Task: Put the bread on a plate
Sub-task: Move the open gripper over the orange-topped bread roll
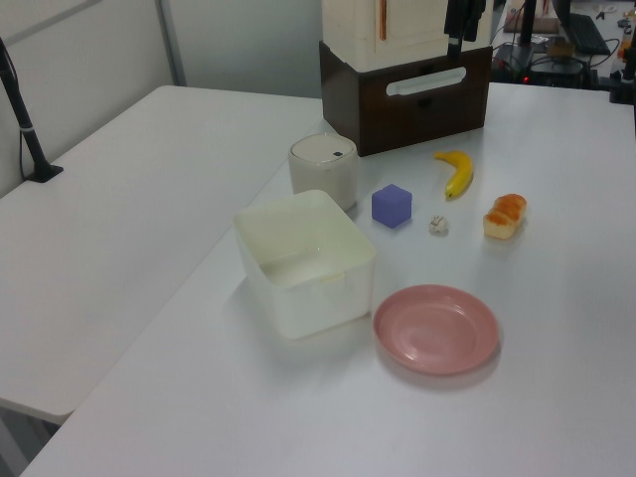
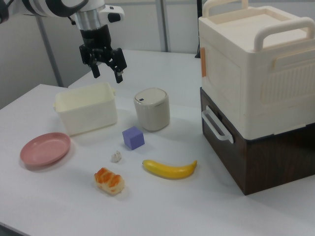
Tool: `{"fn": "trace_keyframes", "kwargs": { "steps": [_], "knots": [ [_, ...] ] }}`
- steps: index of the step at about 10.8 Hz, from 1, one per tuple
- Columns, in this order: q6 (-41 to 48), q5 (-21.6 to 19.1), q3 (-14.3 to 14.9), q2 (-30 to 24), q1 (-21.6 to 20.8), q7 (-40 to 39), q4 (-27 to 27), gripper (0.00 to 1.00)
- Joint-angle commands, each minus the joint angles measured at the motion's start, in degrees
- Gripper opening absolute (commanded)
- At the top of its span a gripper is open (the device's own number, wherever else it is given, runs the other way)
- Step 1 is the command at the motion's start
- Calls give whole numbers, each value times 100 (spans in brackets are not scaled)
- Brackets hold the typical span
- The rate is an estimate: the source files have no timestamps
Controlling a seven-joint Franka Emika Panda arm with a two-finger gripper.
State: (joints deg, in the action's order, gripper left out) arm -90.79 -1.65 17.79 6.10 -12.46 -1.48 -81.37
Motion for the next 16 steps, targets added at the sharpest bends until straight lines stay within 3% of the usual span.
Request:
{"fn": "trace_keyframes", "kwargs": {
  "steps": [1,4,6,8,10,13,16],
  "knots": [
    [219,112,-21,-109,-89,-45,-107,100],
    [220,103,-39,-345,-107,-221,-536,100],
    [141,147,-406,-592,-37,-318,-1080,100],
    [-112,515,-758,-715,-28,-388,-1589,100],
    [-797,840,-1144,-979,121,-389,-2494,100],
    [-914,1166,-1243,-935,183,-537,-2918,100],
    [-914,1833,-1453,-892,253,-792,-3472,100]
  ]
}}
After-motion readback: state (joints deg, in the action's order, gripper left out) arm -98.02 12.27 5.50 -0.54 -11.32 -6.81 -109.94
